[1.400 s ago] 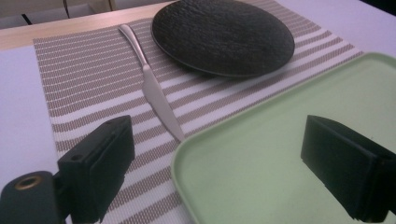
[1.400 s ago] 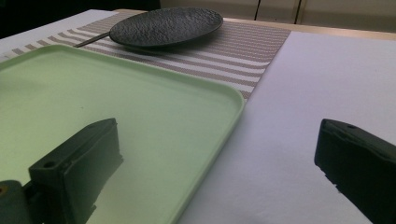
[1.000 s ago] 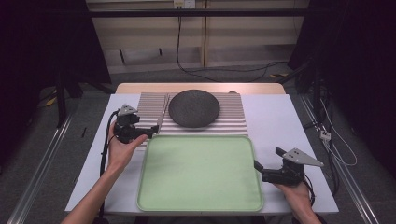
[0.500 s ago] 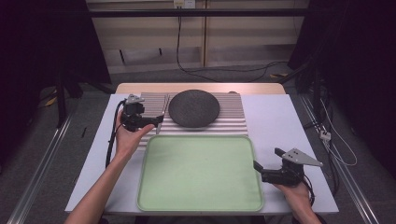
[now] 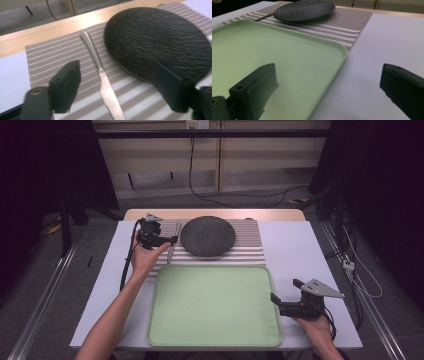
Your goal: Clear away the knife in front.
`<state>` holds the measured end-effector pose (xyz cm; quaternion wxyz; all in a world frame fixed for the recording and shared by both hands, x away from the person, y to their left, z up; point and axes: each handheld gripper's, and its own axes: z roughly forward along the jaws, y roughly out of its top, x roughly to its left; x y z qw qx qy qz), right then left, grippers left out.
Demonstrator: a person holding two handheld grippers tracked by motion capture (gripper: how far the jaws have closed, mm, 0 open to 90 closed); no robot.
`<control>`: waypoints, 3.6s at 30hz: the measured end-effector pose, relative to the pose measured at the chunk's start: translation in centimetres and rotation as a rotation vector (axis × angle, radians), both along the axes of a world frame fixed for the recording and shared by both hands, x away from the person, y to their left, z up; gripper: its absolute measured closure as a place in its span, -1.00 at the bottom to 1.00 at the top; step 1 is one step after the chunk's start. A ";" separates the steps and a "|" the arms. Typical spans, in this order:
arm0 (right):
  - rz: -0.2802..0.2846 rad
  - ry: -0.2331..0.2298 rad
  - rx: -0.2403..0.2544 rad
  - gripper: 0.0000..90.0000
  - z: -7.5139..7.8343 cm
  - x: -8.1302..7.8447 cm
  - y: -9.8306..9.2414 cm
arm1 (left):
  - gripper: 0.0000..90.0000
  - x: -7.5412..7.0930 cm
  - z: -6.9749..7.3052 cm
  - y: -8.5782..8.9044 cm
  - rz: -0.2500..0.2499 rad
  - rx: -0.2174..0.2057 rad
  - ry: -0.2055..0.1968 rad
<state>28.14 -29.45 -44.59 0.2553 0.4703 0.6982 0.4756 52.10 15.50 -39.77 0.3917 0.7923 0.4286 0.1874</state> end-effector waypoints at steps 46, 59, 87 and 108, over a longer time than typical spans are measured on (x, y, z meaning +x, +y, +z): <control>0.015 0.007 0.000 -0.98 -0.2 0.1 -0.1 | 0.71 9.0 -4.7 -3.5 0.085 0.151 0.255; 0.014 0.017 0.002 -0.98 -0.3 0.2 -0.1 | 0.74 9.2 -4.5 -3.2 0.074 0.174 0.282; 0.014 0.021 -0.006 -0.98 -0.3 0.3 0.0 | 0.78 8.9 -4.1 -2.9 0.083 0.193 0.300; 0.015 0.022 -0.009 -0.98 -0.3 0.3 0.0 | 0.78 7.4 -1.4 -2.4 0.039 0.172 0.261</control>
